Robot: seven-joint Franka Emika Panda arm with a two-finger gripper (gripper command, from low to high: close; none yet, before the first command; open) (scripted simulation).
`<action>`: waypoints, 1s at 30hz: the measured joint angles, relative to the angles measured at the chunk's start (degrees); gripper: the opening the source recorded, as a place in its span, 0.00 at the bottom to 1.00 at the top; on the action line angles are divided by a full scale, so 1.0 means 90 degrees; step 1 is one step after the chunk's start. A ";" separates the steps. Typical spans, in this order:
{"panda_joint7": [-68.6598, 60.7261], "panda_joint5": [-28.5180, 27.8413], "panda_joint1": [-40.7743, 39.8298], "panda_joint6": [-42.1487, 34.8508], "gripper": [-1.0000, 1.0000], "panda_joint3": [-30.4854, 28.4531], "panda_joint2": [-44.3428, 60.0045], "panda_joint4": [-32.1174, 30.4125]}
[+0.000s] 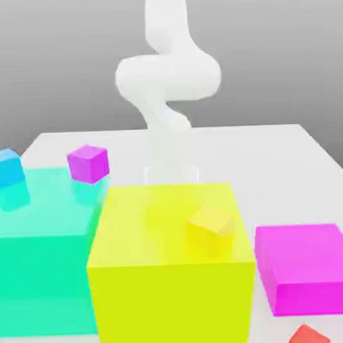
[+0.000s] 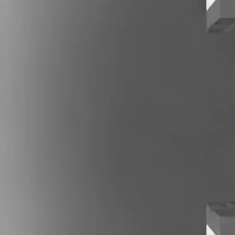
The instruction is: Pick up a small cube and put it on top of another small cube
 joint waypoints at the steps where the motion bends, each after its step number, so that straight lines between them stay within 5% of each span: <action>1: 0.0112 0.0010 -0.0013 0.0033 0.50 0.0077 0.0225 0.0046; 18: 0.3300 -0.0444 0.0003 0.0806 0.50 0.1441 0.4132 0.0625; 30: 0.6478 -0.1282 0.0991 0.1444 0.50 0.1287 0.6954 0.0889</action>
